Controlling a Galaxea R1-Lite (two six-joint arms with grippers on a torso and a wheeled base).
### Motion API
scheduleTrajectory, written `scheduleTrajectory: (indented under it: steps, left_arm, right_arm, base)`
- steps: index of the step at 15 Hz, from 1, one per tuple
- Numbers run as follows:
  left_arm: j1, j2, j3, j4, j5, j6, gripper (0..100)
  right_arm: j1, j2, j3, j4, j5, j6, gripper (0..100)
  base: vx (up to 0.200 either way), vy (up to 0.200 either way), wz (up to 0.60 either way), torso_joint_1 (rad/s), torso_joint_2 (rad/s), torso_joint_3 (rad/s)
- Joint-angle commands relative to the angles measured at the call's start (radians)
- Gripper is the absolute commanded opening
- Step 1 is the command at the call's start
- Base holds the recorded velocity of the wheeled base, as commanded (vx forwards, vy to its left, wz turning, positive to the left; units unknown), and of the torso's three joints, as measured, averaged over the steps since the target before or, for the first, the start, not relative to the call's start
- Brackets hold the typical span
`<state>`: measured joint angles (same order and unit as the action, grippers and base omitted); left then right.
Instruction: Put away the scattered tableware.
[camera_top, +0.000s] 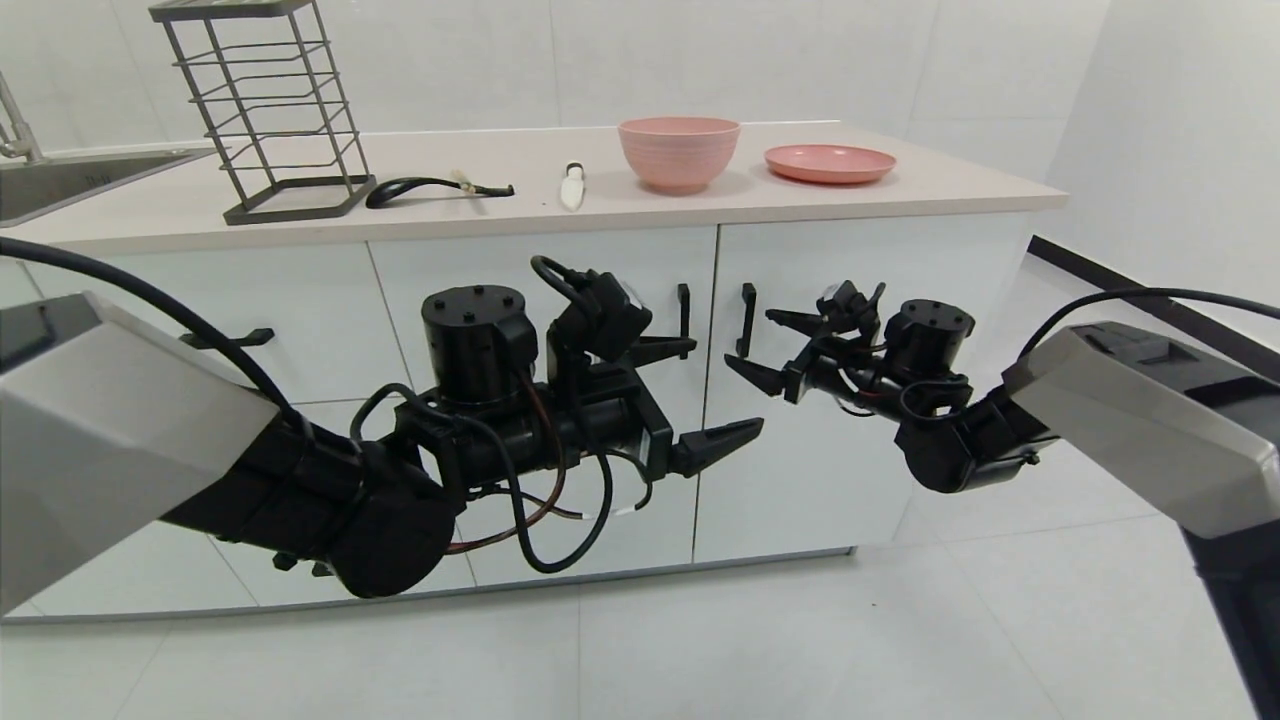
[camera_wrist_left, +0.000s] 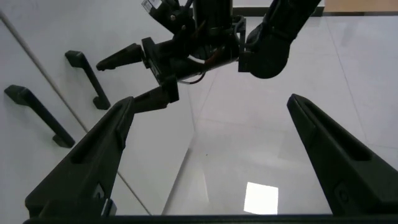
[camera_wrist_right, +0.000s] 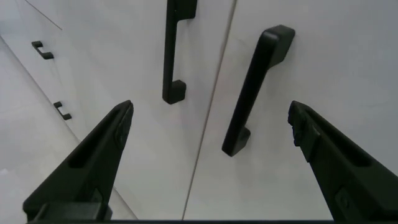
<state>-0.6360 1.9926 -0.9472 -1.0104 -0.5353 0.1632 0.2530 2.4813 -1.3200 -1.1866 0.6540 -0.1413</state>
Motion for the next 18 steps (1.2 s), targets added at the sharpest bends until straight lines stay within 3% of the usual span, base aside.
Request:
scheduleTrajectory:
  steps: [1,8,11,15,18]
  left_arm:
    - [0.01,0.012,-0.01,-0.002,-0.002,-0.001,100]
    - [0.039,0.012,-0.012,-0.002,-0.009,-0.001,100]
    - [0.052,0.029,-0.039,-0.004,-0.008,-0.001,100]
    - [0.047,0.071,-0.117,0.0,-0.009,-0.001,100]
    - [0.038,0.103,-0.153,0.001,-0.008,-0.001,100]
  right_arm:
    - [0.014,0.024,-0.045,0.018,0.003,-0.001,100]
    - [0.02,0.079,-0.185,0.102,0.003,-0.001,100]
    - [0.031,0.09,-0.189,0.091,0.068,-0.001,100]
    - [0.038,0.07,-0.162,0.078,0.168,-0.001,100]
    - [0.042,-0.039,0.016,0.025,0.211,-0.001,100]
  base:
    - [0.0,0.0,0.0,0.0,0.0,0.0]
    - [0.0,0.0,0.0,0.0,0.0,0.0]
    - [0.0,0.0,0.0,0.0,0.0,0.0]
    - [0.0,0.0,0.0,0.0,0.0,0.0]
    - [0.0,0.0,0.0,0.0,0.0,0.0]
